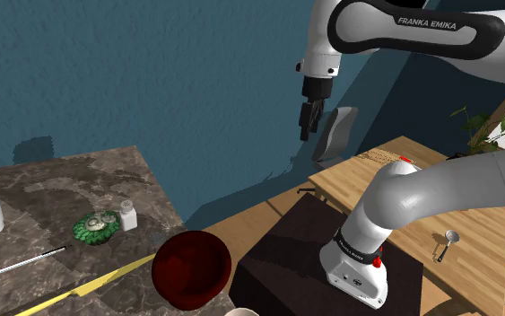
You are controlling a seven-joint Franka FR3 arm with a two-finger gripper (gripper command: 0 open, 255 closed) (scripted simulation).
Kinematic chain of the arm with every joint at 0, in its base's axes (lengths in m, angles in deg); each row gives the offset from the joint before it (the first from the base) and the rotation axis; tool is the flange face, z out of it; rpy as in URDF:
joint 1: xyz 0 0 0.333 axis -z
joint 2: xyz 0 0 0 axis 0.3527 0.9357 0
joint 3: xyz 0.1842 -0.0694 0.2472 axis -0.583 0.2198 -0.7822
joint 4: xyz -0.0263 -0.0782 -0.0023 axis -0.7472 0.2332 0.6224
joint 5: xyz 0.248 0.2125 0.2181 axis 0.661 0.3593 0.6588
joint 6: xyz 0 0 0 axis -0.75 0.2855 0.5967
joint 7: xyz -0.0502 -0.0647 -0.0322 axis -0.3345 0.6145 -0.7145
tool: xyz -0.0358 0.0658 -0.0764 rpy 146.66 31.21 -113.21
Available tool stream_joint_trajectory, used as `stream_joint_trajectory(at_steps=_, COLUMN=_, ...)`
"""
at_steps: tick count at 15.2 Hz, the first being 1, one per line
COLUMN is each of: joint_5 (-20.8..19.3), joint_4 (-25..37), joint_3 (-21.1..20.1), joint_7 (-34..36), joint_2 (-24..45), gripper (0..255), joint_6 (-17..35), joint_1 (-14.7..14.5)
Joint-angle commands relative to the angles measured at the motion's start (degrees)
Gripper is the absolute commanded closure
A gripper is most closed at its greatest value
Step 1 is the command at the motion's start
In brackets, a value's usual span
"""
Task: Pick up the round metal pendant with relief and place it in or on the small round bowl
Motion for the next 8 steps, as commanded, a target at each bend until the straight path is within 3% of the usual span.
stream_joint_trajectory(at_steps=1, joint_5=0.0, joint_4=0.0, joint_3=0.0, joint_7=0.0, joint_2=0.0, gripper=0, joint_6=0.0, joint_1=0.0)
stream_joint_trajectory(at_steps=8, joint_5=5.7, joint_4=-5.0, joint_3=-7.3, joint_7=6.8, joint_2=5.3, gripper=0, joint_6=12.9, joint_1=-2.6)
